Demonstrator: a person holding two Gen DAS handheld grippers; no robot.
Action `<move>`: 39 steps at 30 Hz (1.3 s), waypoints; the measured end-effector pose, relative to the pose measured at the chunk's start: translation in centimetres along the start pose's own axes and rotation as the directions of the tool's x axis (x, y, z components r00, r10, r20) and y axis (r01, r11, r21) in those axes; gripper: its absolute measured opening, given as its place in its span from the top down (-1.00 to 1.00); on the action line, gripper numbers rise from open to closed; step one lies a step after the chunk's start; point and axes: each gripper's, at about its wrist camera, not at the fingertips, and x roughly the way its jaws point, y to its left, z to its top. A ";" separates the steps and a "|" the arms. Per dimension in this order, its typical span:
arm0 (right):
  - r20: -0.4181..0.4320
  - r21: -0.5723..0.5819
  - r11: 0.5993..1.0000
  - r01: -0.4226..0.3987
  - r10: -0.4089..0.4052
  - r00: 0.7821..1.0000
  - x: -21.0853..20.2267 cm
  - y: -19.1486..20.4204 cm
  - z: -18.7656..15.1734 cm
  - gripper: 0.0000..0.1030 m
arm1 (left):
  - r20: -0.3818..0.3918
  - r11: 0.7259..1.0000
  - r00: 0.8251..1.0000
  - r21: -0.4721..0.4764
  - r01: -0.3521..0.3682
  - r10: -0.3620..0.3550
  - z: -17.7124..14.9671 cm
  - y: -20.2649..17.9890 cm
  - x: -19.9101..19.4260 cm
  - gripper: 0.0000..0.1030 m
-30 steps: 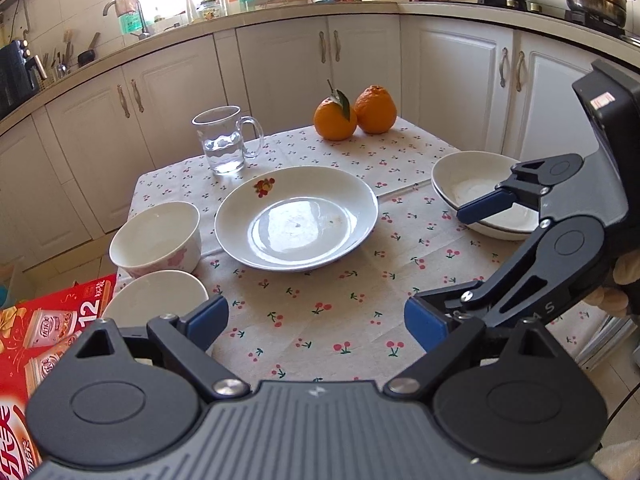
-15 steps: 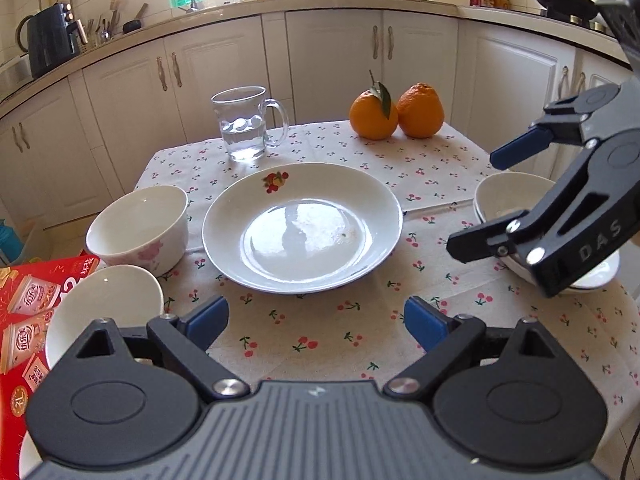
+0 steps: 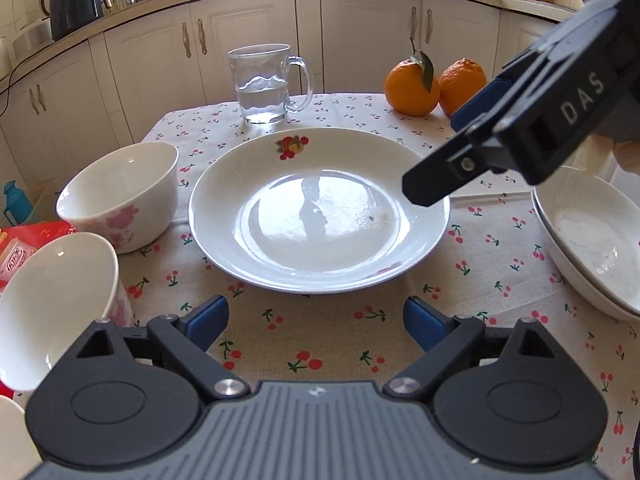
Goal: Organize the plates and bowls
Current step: 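Move the right tool to the fruit-decal plate's rim and close on it, then lift the fruit-decal plate with the right tool and carry it toward the plate stack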
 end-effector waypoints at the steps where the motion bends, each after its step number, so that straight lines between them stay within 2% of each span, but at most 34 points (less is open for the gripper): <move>1: -0.011 -0.011 1.000 -0.007 0.007 1.000 0.5 -0.2 0.5 -1.00 | 0.000 1.000 1.000 0.002 0.001 -0.001 0.0 -0.1 0.2 -0.82; 12: -0.100 -0.033 0.996 -0.079 0.076 0.992 6.7 -3.6 3.6 -0.99 | 0.017 1.000 1.000 -0.006 0.006 -0.006 0.2 -0.1 1.1 -0.80; 20: -0.126 -0.061 0.986 -0.154 0.146 0.981 9.4 -4.7 5.5 -0.77 | 0.032 1.000 0.999 -0.013 0.005 -0.005 0.5 0.1 1.4 -0.64; 22: -0.127 -0.072 0.983 -0.168 0.158 0.979 9.9 -4.8 6.2 -0.70 | 0.035 1.000 0.999 -0.014 0.010 -0.009 0.5 0.1 1.3 -0.58; 28: -0.142 -0.097 0.970 -0.223 0.208 0.968 11.0 -5.1 7.7 -0.51 | 0.036 1.000 0.999 -0.011 0.010 -0.010 0.6 0.3 1.4 -0.58; 33: -0.153 -0.100 0.958 -0.269 0.252 0.955 11.3 -5.4 8.8 -0.46 | 0.039 1.000 0.999 0.003 0.006 -0.006 0.5 0.2 1.4 -0.58; 39: -0.183 -0.111 0.952 -0.284 0.262 0.948 11.6 -5.3 9.2 -0.47 | 0.035 1.000 0.999 0.008 0.013 -0.013 0.5 0.2 1.5 -0.58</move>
